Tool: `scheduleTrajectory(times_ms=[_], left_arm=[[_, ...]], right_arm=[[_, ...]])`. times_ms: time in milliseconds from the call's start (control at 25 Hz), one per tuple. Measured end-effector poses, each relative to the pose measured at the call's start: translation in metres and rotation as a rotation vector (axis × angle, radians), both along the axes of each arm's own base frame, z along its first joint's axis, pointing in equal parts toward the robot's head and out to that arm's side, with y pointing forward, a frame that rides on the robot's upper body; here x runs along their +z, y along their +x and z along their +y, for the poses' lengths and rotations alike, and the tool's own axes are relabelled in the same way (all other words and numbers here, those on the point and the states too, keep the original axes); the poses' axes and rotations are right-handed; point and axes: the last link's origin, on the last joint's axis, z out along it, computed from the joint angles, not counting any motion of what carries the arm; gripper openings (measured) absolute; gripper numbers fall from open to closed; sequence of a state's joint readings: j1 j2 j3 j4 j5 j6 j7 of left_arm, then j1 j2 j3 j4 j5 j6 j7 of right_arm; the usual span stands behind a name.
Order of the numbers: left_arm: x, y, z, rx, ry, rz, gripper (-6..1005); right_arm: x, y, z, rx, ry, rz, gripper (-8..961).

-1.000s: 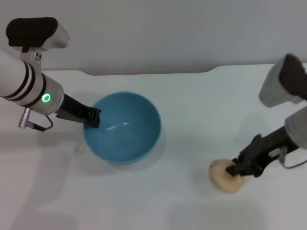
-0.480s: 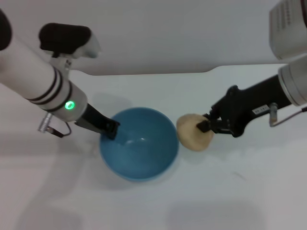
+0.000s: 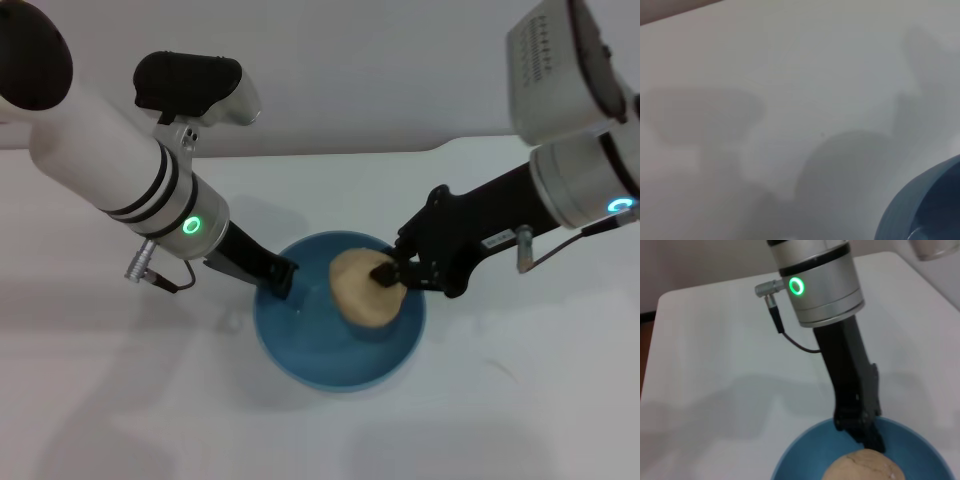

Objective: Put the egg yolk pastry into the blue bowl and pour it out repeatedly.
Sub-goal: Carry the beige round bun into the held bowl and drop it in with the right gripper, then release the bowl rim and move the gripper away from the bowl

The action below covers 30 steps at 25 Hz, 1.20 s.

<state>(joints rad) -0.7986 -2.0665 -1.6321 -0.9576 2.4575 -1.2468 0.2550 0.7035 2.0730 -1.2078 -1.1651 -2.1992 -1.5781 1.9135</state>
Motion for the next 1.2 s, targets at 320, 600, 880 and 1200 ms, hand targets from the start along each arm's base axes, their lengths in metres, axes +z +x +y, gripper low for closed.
scheduleTrajectory(times_ms=[320,600,880,1200], left_arm=[[-0.001,0.001,-0.001,0.003,-0.004,-0.011,12],[-0.001,-0.001,-0.002,0.009,-0.007,-0.010,13],[-0.017,-0.005,-0.014,0.009,-0.052,-0.017,12],[-0.026,-0.024,-0.013,0.067,0.011,-0.069,12]], right_arm=[[-0.004,0.000,0.003,-0.018,0.017,0.001,126],[0.005,0.001,0.011,-0.031,0.085,0.024,426],[0.034,0.031,0.026,-0.159,0.255,0.087,458],[0.042,0.056,0.028,-0.250,0.322,0.122,458]])
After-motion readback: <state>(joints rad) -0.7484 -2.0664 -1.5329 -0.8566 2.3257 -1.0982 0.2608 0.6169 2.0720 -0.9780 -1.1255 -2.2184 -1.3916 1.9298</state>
